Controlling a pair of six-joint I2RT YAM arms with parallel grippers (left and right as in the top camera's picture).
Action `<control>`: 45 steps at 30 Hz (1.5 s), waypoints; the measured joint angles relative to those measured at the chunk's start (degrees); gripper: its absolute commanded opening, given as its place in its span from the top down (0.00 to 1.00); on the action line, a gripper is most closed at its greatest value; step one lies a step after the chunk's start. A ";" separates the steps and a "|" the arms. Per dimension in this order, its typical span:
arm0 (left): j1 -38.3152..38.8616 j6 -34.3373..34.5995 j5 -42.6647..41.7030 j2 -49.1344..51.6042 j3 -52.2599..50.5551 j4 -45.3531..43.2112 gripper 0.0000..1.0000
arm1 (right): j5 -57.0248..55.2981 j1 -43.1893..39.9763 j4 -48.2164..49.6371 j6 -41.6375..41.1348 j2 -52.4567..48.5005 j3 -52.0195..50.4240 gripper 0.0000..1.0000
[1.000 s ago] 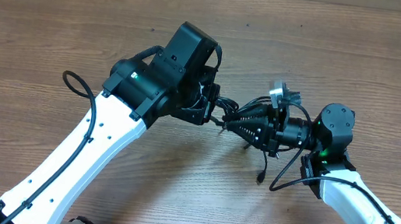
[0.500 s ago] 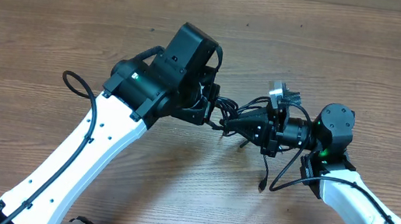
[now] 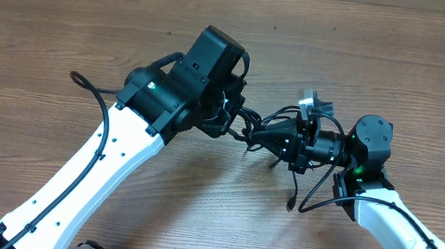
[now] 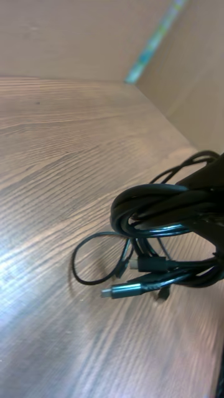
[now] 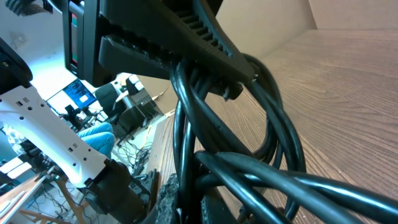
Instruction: Untangle cables
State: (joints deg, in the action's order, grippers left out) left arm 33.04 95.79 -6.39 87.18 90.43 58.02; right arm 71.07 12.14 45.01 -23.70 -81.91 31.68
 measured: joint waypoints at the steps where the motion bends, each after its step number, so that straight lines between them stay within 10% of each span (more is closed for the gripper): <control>1: 0.00 -2.16 0.02 0.00 0.00 -0.09 0.96 | 0.02 0.02 0.02 -0.02 0.00 0.00 0.96; 12: -0.02 -17.86 1.33 0.00 0.07 0.42 0.96 | -1.95 0.39 -0.09 -2.58 0.00 0.00 0.96; 45: -0.28 -25.83 2.62 0.07 0.04 -0.04 0.96 | -7.37 0.26 -2.32 -5.88 0.00 0.00 0.89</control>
State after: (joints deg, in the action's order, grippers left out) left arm 32.75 69.95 -3.77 87.24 90.48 57.98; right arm 63.70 12.40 42.70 -29.58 -81.91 31.68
